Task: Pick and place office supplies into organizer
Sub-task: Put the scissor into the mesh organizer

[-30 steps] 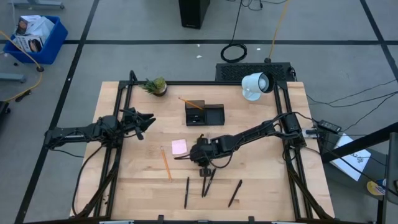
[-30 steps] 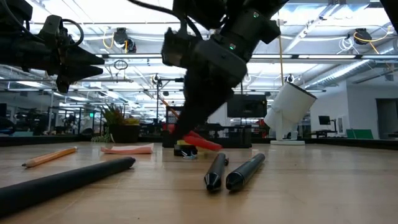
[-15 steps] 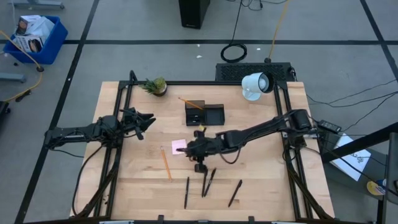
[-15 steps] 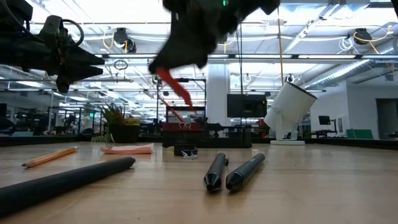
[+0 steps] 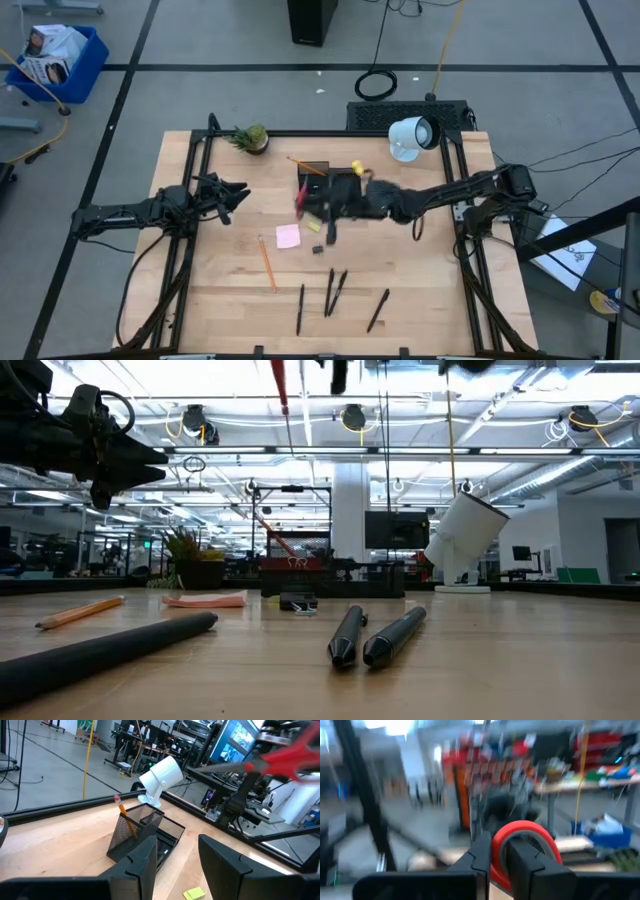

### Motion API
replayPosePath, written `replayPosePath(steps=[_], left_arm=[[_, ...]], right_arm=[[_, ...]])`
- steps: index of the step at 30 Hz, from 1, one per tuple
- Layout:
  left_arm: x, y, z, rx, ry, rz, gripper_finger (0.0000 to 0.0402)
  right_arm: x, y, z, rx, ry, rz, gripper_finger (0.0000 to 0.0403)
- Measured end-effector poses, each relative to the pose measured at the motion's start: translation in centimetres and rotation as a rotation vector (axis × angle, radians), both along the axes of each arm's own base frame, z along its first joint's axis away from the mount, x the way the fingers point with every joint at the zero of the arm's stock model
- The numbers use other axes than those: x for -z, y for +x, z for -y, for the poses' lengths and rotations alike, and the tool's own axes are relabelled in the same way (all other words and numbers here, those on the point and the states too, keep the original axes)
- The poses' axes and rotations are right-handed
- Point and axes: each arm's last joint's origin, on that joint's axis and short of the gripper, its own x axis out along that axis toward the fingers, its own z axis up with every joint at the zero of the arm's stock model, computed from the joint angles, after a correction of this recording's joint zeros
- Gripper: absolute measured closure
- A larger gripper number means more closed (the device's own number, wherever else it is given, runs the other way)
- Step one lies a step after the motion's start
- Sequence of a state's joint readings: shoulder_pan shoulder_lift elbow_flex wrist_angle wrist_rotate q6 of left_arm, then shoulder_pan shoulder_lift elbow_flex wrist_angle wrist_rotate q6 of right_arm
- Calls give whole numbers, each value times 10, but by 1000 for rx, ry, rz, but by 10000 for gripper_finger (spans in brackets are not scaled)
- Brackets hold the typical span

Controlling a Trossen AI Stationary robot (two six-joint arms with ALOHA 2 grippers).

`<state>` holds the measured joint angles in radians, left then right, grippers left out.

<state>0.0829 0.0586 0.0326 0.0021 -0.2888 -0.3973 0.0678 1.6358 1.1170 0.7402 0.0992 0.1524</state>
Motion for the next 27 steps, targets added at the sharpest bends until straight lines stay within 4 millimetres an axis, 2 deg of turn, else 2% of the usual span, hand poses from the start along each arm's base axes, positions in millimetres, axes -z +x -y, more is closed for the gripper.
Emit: replayPosePath(steps=[4,8,10,15,20,27], left_arm=[[0,0,0,0,0,0,254],[0,0,0,1,0,0,254],[0,0,0,0,0,0,254],[0,0,0,0,0,0,254],[0,0,0,0,0,0,254],[0,0,0,0,0,0,254]], right_arm=[[17,-17,32,6,164,165,366],[36,-29,58,48,289,192,372],[39,-33,65,60,329,209,374],[38,-36,71,62,435,262,367],[53,-30,73,93,523,235,372],[70,-25,88,172,642,278,367]])
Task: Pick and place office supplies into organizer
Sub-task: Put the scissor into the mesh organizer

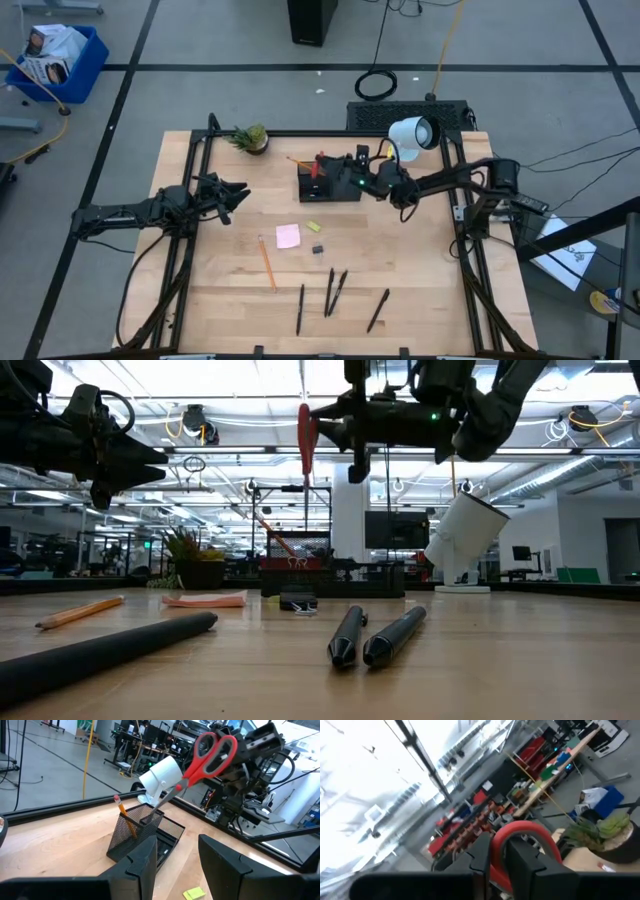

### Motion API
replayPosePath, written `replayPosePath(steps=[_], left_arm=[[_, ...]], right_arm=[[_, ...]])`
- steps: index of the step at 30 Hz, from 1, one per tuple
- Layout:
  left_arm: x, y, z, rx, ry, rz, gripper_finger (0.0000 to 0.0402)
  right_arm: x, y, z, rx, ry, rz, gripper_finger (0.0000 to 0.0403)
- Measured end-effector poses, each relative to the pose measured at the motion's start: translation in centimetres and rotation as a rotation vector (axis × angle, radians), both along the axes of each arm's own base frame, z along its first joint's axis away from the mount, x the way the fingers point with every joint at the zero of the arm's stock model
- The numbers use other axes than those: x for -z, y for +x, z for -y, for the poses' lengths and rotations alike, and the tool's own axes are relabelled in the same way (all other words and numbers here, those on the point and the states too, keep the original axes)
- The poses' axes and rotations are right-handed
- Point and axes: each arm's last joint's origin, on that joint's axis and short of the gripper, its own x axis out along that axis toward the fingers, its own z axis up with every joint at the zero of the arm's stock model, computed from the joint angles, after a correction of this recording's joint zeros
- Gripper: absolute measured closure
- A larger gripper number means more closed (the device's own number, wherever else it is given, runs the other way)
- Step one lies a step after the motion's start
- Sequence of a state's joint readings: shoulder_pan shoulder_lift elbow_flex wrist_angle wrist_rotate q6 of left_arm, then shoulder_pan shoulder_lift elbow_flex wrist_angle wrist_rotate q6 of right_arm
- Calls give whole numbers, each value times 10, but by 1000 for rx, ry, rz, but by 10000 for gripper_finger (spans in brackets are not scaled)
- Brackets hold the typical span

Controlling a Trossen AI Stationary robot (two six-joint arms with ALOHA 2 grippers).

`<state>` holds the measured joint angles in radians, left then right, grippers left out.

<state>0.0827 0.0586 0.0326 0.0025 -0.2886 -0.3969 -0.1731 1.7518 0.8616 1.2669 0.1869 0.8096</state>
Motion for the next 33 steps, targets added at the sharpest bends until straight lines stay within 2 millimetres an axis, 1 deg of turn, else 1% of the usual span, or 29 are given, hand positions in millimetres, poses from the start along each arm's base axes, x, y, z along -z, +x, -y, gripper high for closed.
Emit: replayPosePath(steps=[5,8,12,15,24,28,33], left_arm=[[0,0,0,0,0,0,254],[0,0,0,0,0,0,254],[0,0,0,-1,0,0,254],[0,0,0,0,0,0,254],[0,0,0,0,0,0,254],[0,0,0,0,0,0,254],[0,0,0,0,0,0,254]], right_arm=[[13,3,5,91,50,-22,372],[16,3,10,103,75,-10,373],[25,5,14,110,102,-28,359],[26,5,16,110,121,-26,352],[29,4,20,148,134,-60,354],[30,5,20,149,128,-66,329],[30,5,20,147,128,-70,279]])
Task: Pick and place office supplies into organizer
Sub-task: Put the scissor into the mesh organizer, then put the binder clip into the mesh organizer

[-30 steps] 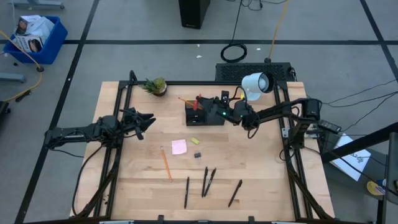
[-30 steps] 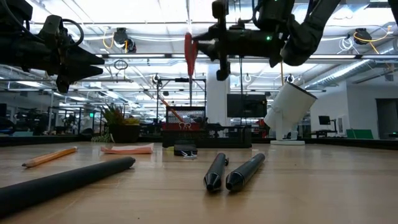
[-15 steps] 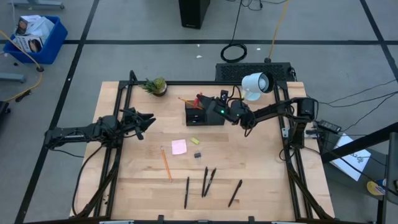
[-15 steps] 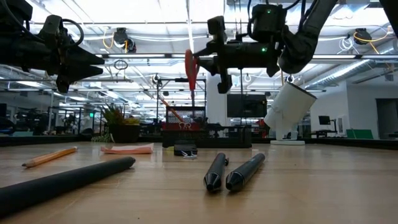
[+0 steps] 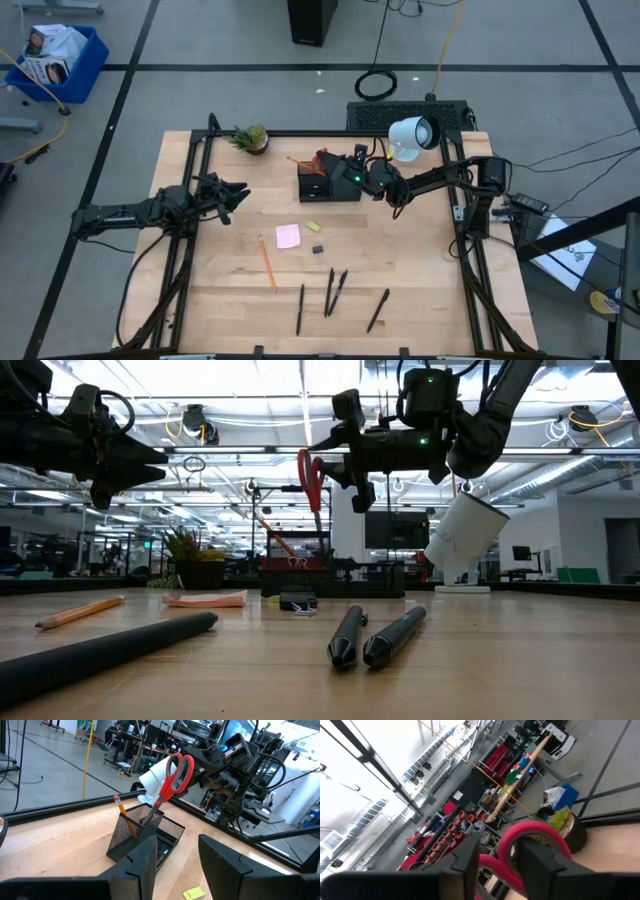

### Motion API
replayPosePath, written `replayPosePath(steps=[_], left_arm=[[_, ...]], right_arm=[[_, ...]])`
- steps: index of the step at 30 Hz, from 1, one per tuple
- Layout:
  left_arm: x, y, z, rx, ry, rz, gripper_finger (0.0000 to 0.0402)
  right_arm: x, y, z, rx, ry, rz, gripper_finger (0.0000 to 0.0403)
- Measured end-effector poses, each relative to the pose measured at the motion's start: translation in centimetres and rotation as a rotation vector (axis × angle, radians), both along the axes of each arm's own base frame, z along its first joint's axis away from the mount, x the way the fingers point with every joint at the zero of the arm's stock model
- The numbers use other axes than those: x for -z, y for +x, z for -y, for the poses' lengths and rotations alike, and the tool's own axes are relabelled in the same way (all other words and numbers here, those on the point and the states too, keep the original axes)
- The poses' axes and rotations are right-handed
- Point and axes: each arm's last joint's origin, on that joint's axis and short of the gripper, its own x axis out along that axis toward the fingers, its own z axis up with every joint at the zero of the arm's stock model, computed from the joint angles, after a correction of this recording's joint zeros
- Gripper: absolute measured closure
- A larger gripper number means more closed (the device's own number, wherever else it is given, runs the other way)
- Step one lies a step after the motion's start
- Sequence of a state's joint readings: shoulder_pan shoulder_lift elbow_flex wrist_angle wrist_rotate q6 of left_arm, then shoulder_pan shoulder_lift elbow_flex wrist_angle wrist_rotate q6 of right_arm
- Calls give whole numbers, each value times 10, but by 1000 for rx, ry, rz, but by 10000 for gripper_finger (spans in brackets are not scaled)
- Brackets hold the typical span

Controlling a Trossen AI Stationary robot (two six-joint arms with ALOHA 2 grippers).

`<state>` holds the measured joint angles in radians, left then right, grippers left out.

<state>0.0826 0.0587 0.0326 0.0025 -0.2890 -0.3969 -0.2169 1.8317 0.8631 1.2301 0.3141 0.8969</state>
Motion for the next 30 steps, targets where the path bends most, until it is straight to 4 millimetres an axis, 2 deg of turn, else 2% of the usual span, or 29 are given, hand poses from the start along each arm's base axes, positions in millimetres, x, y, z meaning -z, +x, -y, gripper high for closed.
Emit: replayPosePath(steps=[6,14,20,26,30], left_arm=[[0,0,0,0,0,0,254],[0,0,0,0,0,0,254],[0,0,0,0,0,1,254],[0,0,0,0,0,1,254],[0,0,0,0,0,0,254]], right_arm=[[1,0,0,0,-1,-10,223],[4,1,0,-7,-3,-48,176],[19,0,8,-66,153,-139,168],[17,0,11,-83,114,-132,170],[15,-1,12,-171,119,-125,170]])
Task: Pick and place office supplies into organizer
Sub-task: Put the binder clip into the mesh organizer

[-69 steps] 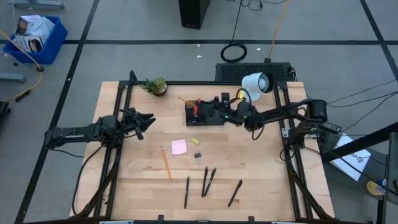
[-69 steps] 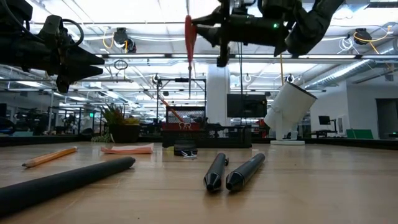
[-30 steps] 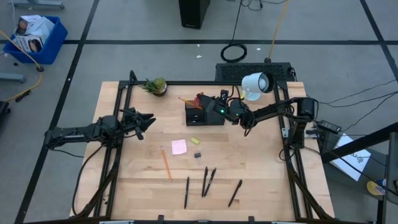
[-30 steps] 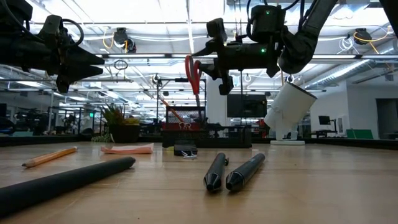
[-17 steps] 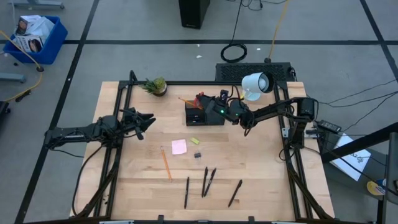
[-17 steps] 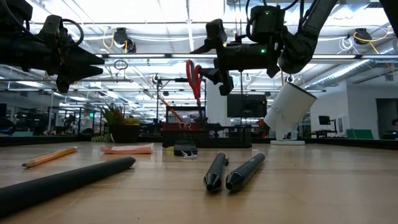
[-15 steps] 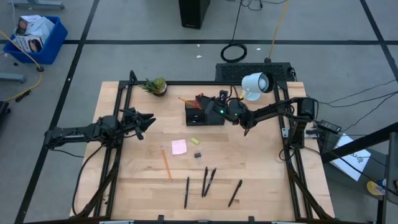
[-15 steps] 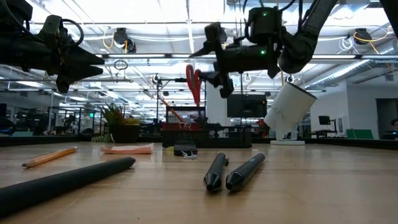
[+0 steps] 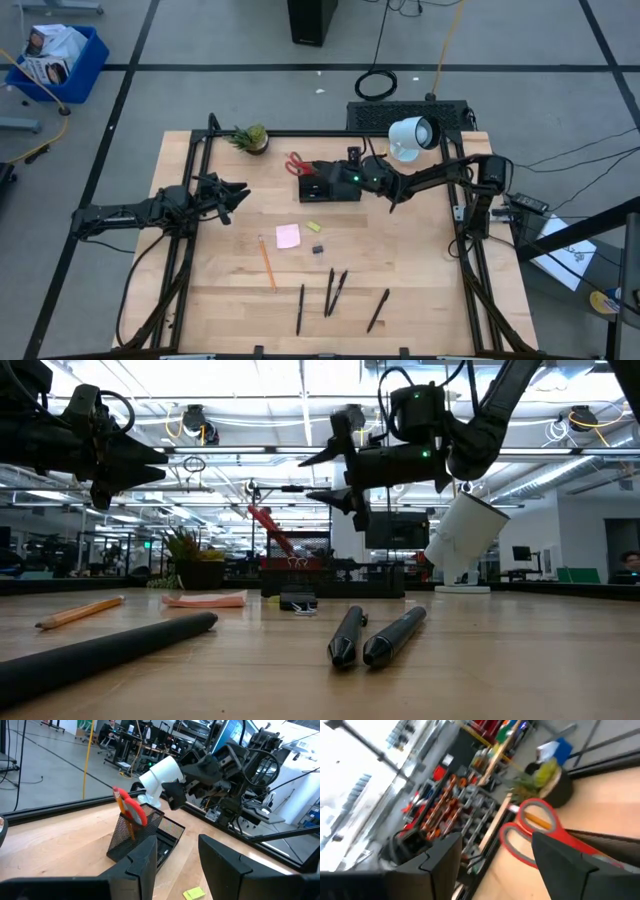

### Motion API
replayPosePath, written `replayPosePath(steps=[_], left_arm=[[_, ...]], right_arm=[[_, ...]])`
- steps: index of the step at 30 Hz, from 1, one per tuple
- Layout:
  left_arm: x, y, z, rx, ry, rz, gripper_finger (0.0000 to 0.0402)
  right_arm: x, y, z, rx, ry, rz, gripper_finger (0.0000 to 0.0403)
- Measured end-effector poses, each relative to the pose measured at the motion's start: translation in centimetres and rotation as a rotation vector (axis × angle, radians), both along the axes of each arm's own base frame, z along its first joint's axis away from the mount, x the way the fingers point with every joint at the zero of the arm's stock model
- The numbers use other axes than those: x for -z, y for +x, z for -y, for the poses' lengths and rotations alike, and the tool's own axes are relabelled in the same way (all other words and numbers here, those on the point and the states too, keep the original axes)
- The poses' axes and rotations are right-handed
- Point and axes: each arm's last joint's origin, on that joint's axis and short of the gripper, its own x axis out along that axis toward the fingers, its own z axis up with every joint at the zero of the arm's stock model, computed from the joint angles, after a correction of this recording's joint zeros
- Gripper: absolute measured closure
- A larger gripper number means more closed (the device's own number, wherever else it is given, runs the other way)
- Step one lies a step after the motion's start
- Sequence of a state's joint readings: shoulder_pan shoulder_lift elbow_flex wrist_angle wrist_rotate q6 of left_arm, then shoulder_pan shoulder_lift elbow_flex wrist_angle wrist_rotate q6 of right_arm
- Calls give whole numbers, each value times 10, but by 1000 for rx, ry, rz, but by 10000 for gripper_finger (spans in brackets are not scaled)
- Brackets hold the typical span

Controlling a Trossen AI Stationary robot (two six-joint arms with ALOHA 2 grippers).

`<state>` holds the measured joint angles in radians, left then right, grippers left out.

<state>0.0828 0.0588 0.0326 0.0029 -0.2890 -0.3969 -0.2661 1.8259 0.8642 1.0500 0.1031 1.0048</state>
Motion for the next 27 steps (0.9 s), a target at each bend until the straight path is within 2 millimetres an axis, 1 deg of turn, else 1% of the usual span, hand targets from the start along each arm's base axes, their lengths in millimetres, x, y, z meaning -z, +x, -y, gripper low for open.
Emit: replayPosePath(steps=[4,6,9,15,18,21,24,27], left_arm=[[0,0,0,0,0,0,254],[0,0,0,0,0,0,254],[0,0,0,0,0,0,254],[0,0,0,0,0,0,254],[0,0,0,0,0,0,254],[0,0,0,0,0,0,254],[0,0,0,0,0,0,254],[0,0,0,0,0,0,254]], right_arm=[[-10,0,-3,-105,-91,69,171],[-13,2,-10,-181,-175,81,171],[-12,5,-27,-295,-298,58,173],[-8,11,-67,-468,-522,16,183],[-1,12,-83,-524,-568,-54,188],[14,12,-95,-552,-578,-210,193],[26,10,-107,-543,-571,-349,196],[32,7,-119,-514,-553,-423,198]])
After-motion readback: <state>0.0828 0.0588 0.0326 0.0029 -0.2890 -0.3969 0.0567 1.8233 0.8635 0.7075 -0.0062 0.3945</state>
